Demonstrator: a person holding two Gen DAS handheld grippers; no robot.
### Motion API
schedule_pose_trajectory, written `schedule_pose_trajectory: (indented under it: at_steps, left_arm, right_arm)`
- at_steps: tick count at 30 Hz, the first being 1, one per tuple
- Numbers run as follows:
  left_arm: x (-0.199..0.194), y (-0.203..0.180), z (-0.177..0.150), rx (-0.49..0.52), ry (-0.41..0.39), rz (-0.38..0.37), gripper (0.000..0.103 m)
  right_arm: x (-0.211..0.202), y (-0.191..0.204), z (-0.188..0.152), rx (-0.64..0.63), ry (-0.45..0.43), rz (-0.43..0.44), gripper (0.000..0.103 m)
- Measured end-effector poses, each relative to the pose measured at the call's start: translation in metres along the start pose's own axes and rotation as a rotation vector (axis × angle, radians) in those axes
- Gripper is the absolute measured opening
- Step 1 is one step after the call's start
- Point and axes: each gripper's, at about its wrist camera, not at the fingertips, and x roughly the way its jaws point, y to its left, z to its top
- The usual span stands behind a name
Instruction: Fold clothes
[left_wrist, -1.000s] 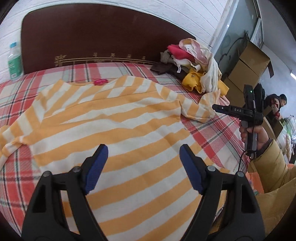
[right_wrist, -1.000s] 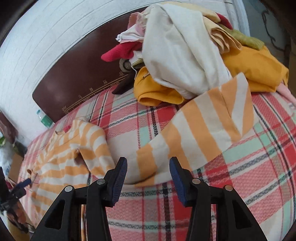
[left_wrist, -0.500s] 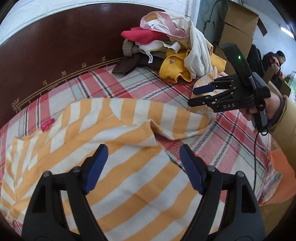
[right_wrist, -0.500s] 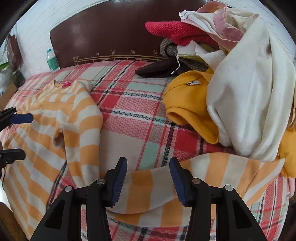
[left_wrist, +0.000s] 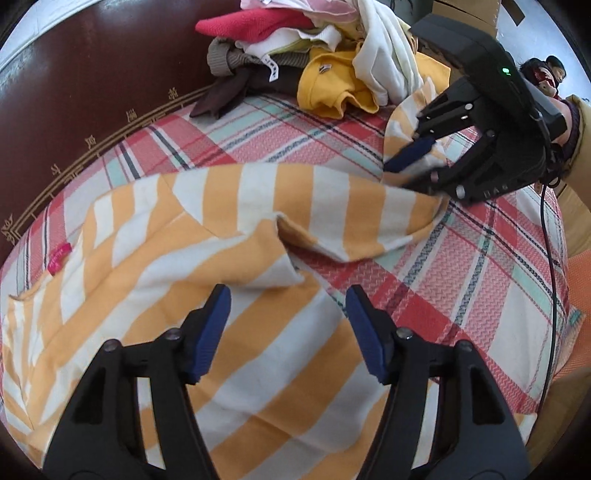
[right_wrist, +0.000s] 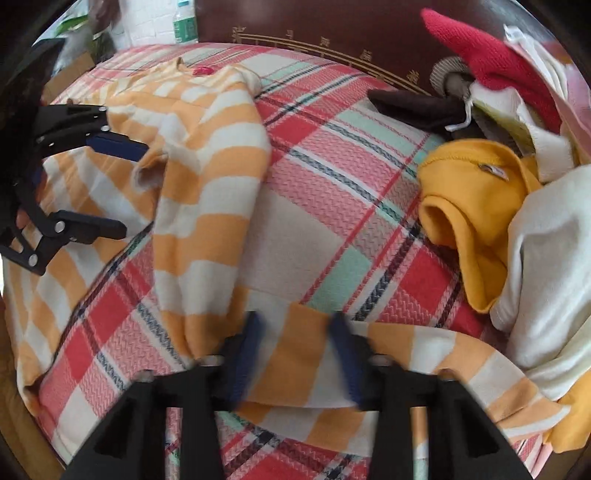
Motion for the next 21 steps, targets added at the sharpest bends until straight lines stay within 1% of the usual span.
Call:
schedule_pose_trajectory:
  at_steps: [1, 2, 3, 4, 7, 8, 9, 10, 11, 13, 14, 16, 17, 20, 21]
  left_arm:
    - [0.0, 0.001, -0.002, -0.007, 0.002, 0.003, 0.067]
    - [-0.001, 0.002, -0.003, -0.015, 0.004, 0.007, 0.067]
    - [-0.002, 0.004, -0.005, -0.025, 0.0, 0.006, 0.067]
    - [-0.005, 0.005, -0.007, -0.036, -0.006, 0.002, 0.067]
    - [-0.012, 0.01, -0.012, -0.068, -0.022, -0.009, 0.067]
    - [-0.014, 0.012, -0.014, -0.078, -0.025, -0.007, 0.067]
    - [-0.015, 0.014, -0.016, -0.086, -0.026, -0.001, 0.067]
    - [-0.016, 0.015, -0.018, -0.093, -0.026, -0.001, 0.067]
    - [-0.018, 0.017, -0.021, -0.105, -0.025, -0.009, 0.067]
    - [-0.021, 0.018, -0.027, -0.119, -0.023, -0.022, 0.067]
    - [-0.022, 0.018, -0.029, -0.119, -0.023, -0.025, 0.067]
    - [-0.025, 0.017, -0.035, -0.12, -0.021, -0.026, 0.067]
    - [-0.026, 0.017, -0.038, -0.122, -0.02, -0.031, 0.067]
    - [-0.029, 0.018, -0.044, -0.127, -0.02, -0.033, 0.067]
    - [-0.03, 0.019, -0.045, -0.127, -0.019, -0.033, 0.067]
  right_arm:
    - [-0.001, 0.003, -0.001, -0.013, 0.006, -0.026, 0.007]
    - [-0.003, 0.005, -0.001, -0.009, 0.009, -0.046, 0.004]
    - [-0.005, 0.005, -0.001, 0.0, 0.009, -0.077, 0.004]
    - [-0.007, 0.002, -0.001, 0.012, 0.007, -0.138, 0.003]
    - [-0.022, -0.023, -0.005, 0.153, -0.064, -0.253, 0.003]
    - [-0.027, -0.034, -0.007, 0.22, -0.084, -0.229, 0.003]
    - [-0.031, -0.039, -0.01, 0.259, -0.109, -0.243, 0.003]
    - [-0.035, -0.044, -0.012, 0.296, -0.133, -0.259, 0.003]
    - [-0.038, -0.045, -0.013, 0.306, -0.142, -0.312, 0.003]
    - [-0.046, -0.047, -0.017, 0.351, -0.169, -0.348, 0.003]
    - [-0.05, -0.049, -0.018, 0.381, -0.189, -0.317, 0.003]
    - [-0.052, -0.046, -0.019, 0.367, -0.186, -0.371, 0.004]
    - [-0.055, -0.046, -0.02, 0.37, -0.187, -0.421, 0.004]
    - [-0.053, -0.047, -0.027, 0.423, -0.169, -0.313, 0.004]
    - [-0.049, -0.045, -0.027, 0.417, -0.148, -0.307, 0.005]
